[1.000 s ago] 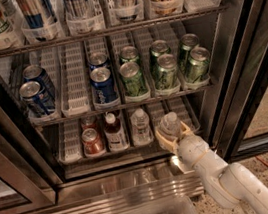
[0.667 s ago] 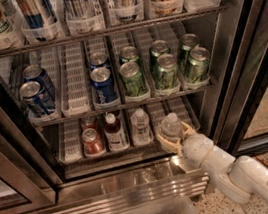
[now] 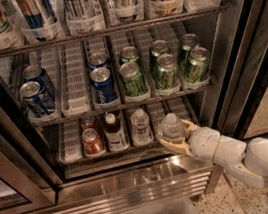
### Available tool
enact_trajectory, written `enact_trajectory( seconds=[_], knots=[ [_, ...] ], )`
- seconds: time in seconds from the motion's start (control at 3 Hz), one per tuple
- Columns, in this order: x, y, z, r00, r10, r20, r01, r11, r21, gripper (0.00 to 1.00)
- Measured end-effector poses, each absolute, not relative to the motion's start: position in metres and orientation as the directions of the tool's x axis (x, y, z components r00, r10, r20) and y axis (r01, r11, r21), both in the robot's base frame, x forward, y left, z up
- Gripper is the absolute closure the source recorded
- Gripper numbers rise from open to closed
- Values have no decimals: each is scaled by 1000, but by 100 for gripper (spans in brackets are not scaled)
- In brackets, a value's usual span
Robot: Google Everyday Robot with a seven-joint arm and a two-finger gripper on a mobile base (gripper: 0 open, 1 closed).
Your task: Pick water bottle from bottom shelf of fridge
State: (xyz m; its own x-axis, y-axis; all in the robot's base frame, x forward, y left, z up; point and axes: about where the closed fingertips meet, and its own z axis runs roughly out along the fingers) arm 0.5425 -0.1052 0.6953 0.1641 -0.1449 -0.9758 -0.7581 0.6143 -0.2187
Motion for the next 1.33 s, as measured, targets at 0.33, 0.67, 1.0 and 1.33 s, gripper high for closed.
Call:
enact_trajectory(
  seconds=[0.33,0.67,1.0,1.33],
  knots=[
    [530,-102,709,172,-178,-969,-815,527,-242,100],
    [513,-98,725,182,-200,-963,-862,438,-254,100],
    [495,-96,741,148,-196,-969,-906,367,-213,100],
    [478,-95,758,68,-179,-981,-943,311,-122,100]
  ],
)
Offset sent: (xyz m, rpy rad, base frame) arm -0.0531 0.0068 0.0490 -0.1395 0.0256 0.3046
